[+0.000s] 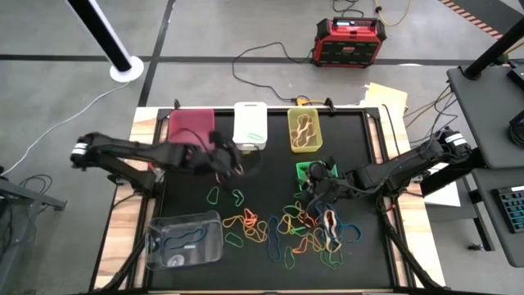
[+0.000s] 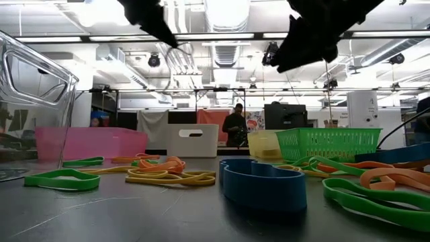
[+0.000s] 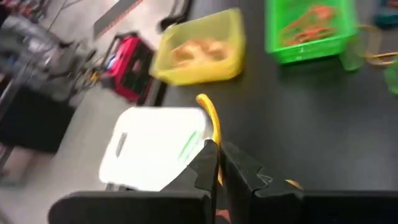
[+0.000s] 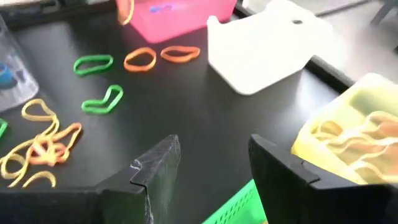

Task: Sort rubber bands into baskets
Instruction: Put the yellow rubber band into the pink bin

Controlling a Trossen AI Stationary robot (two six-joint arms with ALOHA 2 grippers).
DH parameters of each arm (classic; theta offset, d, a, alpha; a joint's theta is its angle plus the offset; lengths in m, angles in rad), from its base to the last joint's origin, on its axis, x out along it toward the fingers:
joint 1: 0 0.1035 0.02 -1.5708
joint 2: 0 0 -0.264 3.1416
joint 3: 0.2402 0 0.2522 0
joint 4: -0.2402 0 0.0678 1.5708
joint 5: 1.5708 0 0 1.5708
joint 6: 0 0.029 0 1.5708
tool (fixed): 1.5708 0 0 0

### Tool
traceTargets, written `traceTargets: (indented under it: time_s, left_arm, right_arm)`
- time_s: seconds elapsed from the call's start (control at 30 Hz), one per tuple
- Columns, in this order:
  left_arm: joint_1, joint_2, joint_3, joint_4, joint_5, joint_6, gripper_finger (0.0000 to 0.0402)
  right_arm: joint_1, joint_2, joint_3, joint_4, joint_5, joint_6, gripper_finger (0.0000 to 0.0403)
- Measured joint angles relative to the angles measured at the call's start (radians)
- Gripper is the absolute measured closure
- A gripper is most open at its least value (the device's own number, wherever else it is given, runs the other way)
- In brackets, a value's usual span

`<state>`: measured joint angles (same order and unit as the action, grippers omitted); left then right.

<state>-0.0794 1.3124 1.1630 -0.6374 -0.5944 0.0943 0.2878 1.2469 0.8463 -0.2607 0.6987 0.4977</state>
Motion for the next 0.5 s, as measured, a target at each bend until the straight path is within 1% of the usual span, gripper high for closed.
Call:
traceTargets:
  time_s: [0.13, 0.27, 0.33, 0.43, 0.5]
  left_arm:
    - [0.118, -0.087, -0.001, -0.123, 0.001, -0.027, 0.0402]
    - [0.268, -0.134, -0.008, -0.239, 0.006, -0.058, 0.0401]
    - [0.348, -0.152, -0.027, -0.269, 0.052, -0.058, 0.0401]
    - [0.466, -0.171, -0.083, -0.268, 0.159, -0.033, 0.0401]
    - [0.533, -0.176, -0.125, -0.267, 0.179, -0.01, 0.0401]
  right_arm:
    - [-0.004, 0.0, 0.0, 0.034, 0.044, -0.047, 0.0215]
    - [-0.032, 0.0, 0.0, 0.059, 0.046, -0.073, 0.0215]
    - [-0.056, 0.0, 0.0, 0.072, 0.046, -0.098, 0.0215]
    - [-0.103, 0.0, 0.0, 0.088, 0.034, -0.135, 0.0215]
    - [-0.142, 0.0, 0.0, 0.097, 0.027, -0.164, 0.0216]
